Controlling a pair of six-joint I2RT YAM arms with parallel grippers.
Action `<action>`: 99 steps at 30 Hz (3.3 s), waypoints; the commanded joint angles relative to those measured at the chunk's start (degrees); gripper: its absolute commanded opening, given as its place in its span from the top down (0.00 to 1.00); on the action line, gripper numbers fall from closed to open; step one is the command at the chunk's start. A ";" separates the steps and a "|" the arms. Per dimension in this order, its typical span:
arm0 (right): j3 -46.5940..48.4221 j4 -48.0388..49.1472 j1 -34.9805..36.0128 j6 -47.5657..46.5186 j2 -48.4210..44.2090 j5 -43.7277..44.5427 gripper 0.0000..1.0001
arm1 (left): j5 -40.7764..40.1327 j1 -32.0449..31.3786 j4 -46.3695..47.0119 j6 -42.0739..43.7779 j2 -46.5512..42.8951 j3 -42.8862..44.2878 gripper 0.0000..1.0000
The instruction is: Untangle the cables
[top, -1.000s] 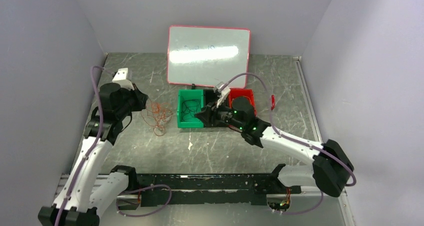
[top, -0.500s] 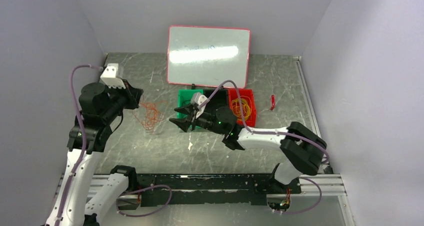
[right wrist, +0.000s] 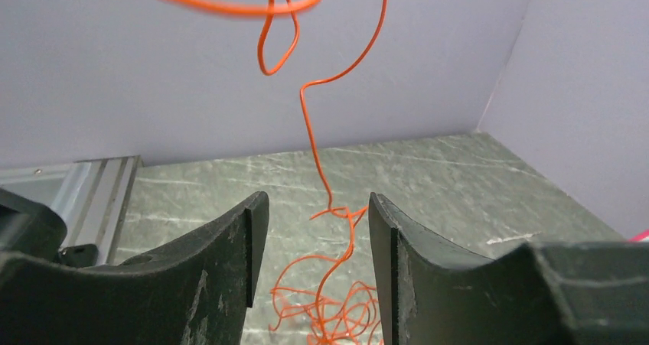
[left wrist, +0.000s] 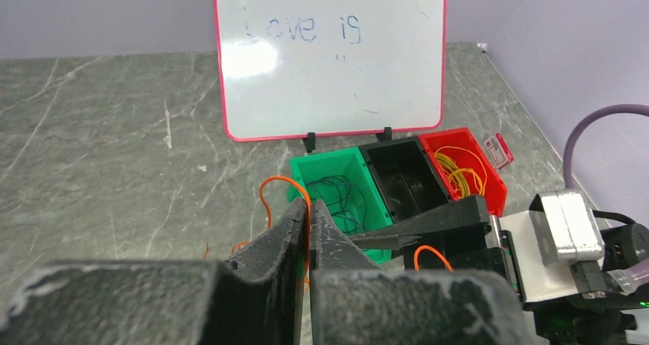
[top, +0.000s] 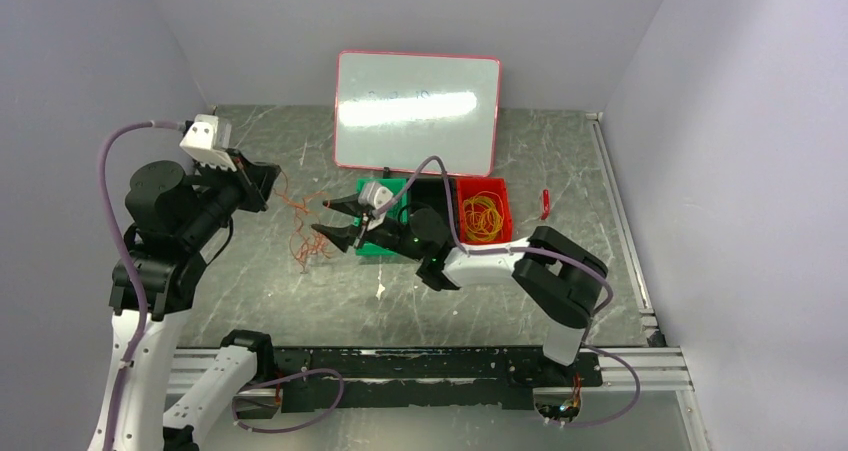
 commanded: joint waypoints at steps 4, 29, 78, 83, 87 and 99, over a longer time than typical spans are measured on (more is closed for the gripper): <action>7.55 4.47 0.30 -2.42 6.27 0.05 0.45 | 2.21 0.25 -2.38 0.38 1.36 5.14 0.93; 24.82 -0.05 0.28 3.26 23.49 0.40 0.78 | 3.44 0.25 -7.36 0.16 7.50 27.22 0.93; 9.09 3.59 2.76 13.38 30.48 -1.41 0.75 | -7.22 0.24 10.16 1.08 28.33 67.09 0.93; 7.10 5.36 3.32 14.26 30.96 -0.59 0.72 | -7.58 0.16 14.96 1.92 30.37 69.92 0.93; 6.39 5.62 3.59 14.09 30.58 0.22 0.69 | -8.12 0.20 18.80 2.47 31.10 69.64 0.93; 3.14 6.47 4.17 14.56 30.79 1.38 0.68 | -9.32 0.21 25.78 5.22 32.90 69.69 0.93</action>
